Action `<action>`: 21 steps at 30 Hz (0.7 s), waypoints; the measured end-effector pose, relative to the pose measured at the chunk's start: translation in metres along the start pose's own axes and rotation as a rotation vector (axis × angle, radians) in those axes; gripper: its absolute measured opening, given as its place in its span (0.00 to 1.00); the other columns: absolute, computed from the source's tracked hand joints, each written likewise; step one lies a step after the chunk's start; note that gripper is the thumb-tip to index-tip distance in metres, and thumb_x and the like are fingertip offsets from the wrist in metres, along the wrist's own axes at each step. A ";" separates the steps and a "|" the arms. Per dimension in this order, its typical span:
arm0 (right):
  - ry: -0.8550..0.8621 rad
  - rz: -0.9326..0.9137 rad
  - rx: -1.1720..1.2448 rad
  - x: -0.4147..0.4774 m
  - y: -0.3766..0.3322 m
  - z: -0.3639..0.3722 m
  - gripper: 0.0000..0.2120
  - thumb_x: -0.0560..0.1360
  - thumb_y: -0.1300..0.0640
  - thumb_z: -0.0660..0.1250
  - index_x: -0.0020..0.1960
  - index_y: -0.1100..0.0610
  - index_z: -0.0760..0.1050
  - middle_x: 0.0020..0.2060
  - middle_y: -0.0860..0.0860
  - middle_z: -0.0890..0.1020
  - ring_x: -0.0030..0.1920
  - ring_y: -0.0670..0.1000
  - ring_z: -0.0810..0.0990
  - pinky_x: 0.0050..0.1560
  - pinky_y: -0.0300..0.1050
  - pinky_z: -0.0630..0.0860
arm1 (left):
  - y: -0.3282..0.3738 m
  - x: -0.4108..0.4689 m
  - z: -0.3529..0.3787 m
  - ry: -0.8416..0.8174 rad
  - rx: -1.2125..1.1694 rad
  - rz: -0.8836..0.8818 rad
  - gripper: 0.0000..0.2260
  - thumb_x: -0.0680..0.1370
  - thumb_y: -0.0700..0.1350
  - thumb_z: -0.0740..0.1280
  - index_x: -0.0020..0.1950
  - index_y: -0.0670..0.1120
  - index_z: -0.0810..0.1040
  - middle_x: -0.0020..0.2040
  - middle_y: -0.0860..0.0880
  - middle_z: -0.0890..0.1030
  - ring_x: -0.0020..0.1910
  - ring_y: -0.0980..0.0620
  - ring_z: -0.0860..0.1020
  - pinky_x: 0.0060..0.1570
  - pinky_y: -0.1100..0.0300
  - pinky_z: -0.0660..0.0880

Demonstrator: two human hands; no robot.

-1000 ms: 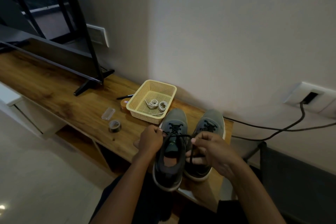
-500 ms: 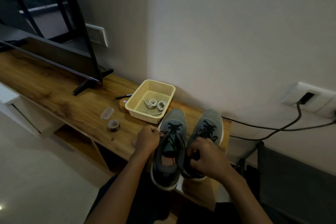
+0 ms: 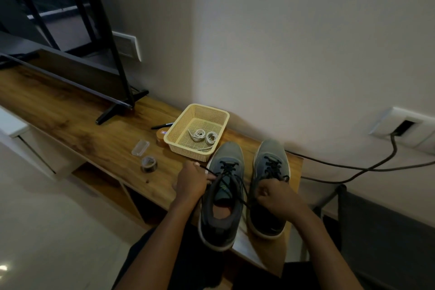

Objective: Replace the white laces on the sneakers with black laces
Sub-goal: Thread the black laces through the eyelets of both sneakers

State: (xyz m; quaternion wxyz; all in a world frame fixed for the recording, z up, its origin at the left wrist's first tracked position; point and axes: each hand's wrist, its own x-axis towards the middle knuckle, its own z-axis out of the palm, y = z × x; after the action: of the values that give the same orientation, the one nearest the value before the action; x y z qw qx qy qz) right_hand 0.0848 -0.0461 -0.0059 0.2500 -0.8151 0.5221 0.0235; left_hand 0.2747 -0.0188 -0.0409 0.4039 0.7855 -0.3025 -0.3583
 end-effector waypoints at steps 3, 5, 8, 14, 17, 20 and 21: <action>-0.043 0.021 -0.006 0.002 0.002 -0.002 0.07 0.77 0.61 0.60 0.44 0.51 0.71 0.42 0.48 0.75 0.46 0.50 0.75 0.47 0.46 0.75 | 0.015 -0.015 -0.007 0.051 0.017 0.030 0.13 0.84 0.41 0.51 0.63 0.36 0.67 0.33 0.53 0.72 0.32 0.59 0.71 0.36 0.68 0.72; -0.066 0.035 0.000 0.003 0.002 -0.003 0.09 0.76 0.63 0.60 0.43 0.50 0.71 0.40 0.45 0.73 0.45 0.50 0.74 0.47 0.47 0.75 | 0.030 -0.029 -0.013 0.057 0.016 0.039 0.15 0.84 0.39 0.50 0.67 0.33 0.64 0.35 0.51 0.68 0.31 0.57 0.66 0.25 0.73 0.68; -0.087 0.058 -0.001 0.003 0.002 -0.003 0.14 0.75 0.66 0.60 0.39 0.47 0.70 0.38 0.44 0.71 0.44 0.50 0.73 0.46 0.49 0.75 | 0.023 -0.021 -0.009 0.022 -0.090 0.013 0.16 0.84 0.39 0.48 0.68 0.31 0.62 0.40 0.46 0.71 0.32 0.53 0.68 0.24 0.76 0.68; -0.177 -0.046 0.025 -0.006 0.005 -0.010 0.04 0.78 0.54 0.63 0.52 0.48 0.73 0.43 0.42 0.72 0.49 0.48 0.73 0.45 0.40 0.72 | 0.012 -0.007 -0.012 -0.129 -0.294 -0.127 0.15 0.83 0.39 0.47 0.64 0.32 0.64 0.38 0.35 0.81 0.34 0.44 0.81 0.26 0.61 0.77; -0.270 -0.052 -0.090 -0.012 0.006 -0.009 0.18 0.76 0.49 0.65 0.66 0.48 0.71 0.60 0.46 0.74 0.61 0.50 0.72 0.61 0.48 0.70 | 0.013 -0.008 -0.013 -0.123 -0.296 -0.106 0.12 0.82 0.39 0.47 0.43 0.40 0.65 0.30 0.41 0.81 0.33 0.45 0.82 0.40 0.51 0.80; -0.270 -0.081 -0.085 -0.014 0.002 -0.009 0.15 0.76 0.54 0.65 0.62 0.51 0.73 0.58 0.49 0.73 0.59 0.50 0.72 0.56 0.42 0.67 | 0.014 -0.010 -0.012 -0.091 -0.349 -0.115 0.13 0.83 0.38 0.46 0.41 0.40 0.64 0.33 0.36 0.80 0.33 0.43 0.82 0.47 0.46 0.80; -0.287 -0.096 -0.089 -0.014 0.004 -0.009 0.13 0.77 0.56 0.65 0.61 0.53 0.73 0.55 0.49 0.72 0.57 0.50 0.72 0.55 0.42 0.66 | 0.014 -0.009 -0.011 -0.087 -0.368 -0.124 0.12 0.83 0.38 0.46 0.45 0.37 0.65 0.34 0.35 0.80 0.34 0.42 0.81 0.48 0.45 0.80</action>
State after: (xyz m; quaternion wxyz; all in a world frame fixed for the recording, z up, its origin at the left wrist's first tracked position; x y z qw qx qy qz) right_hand 0.0730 -0.0393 0.0049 0.2865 -0.8377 0.4397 0.1509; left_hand 0.2765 -0.0143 -0.0218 0.5044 0.6992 -0.2003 -0.4654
